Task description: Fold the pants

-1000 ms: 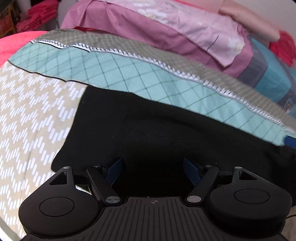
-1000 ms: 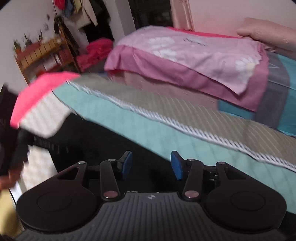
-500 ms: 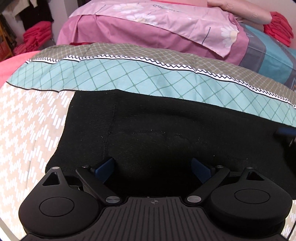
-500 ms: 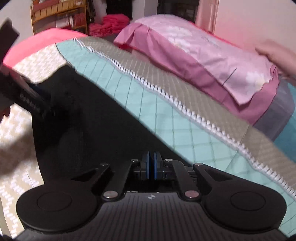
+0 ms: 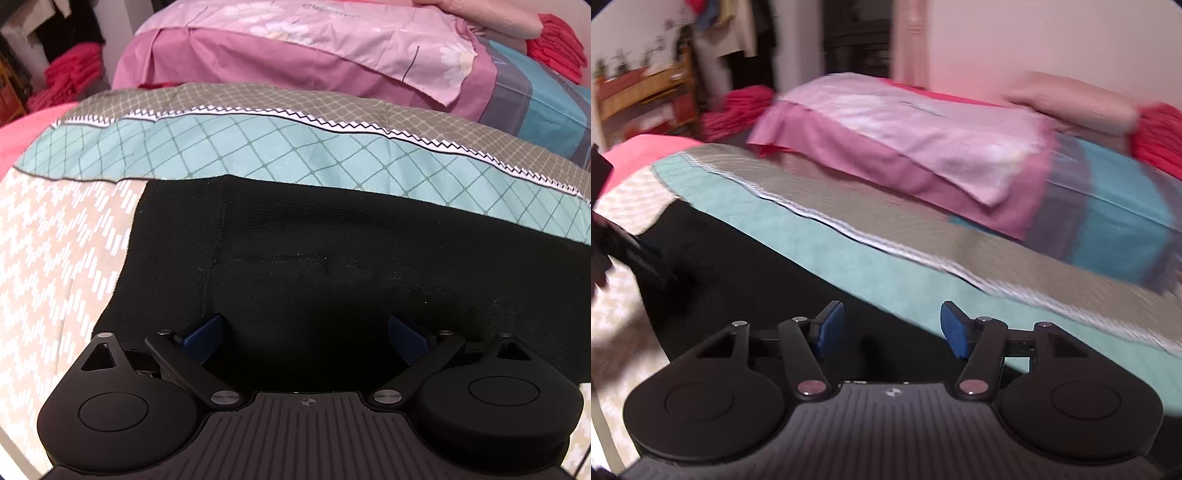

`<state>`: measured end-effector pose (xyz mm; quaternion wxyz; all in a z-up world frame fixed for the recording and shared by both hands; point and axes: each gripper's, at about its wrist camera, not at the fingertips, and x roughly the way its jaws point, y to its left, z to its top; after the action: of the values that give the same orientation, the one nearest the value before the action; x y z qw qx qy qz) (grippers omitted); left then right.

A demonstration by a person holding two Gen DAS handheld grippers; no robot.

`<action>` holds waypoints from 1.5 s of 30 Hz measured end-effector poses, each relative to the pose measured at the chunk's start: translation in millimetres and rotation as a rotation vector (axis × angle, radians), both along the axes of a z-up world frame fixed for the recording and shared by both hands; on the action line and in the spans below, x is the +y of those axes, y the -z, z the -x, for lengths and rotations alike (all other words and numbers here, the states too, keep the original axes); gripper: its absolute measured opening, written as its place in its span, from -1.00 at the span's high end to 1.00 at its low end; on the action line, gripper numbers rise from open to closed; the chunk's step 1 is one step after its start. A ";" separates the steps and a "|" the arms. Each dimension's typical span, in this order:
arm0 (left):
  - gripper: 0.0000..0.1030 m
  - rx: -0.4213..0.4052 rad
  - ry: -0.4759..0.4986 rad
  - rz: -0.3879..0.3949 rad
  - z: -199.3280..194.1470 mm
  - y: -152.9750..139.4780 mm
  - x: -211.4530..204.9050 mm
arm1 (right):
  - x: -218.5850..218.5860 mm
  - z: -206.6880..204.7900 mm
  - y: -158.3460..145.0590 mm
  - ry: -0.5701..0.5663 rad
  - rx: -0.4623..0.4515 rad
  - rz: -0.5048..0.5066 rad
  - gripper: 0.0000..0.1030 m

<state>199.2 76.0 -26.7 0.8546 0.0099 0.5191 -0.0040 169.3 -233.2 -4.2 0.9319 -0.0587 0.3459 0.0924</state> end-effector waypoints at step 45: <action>-1.00 0.024 0.132 -0.102 11.7 -15.6 4.4 | -206.4 187.9 -0.7 0.974 -0.235 -0.553 -0.14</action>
<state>187.5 80.4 -11.1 0.8446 0.0875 0.5271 -0.0341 -18.6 -439.5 -3.5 0.8798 0.3435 0.1900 -0.2680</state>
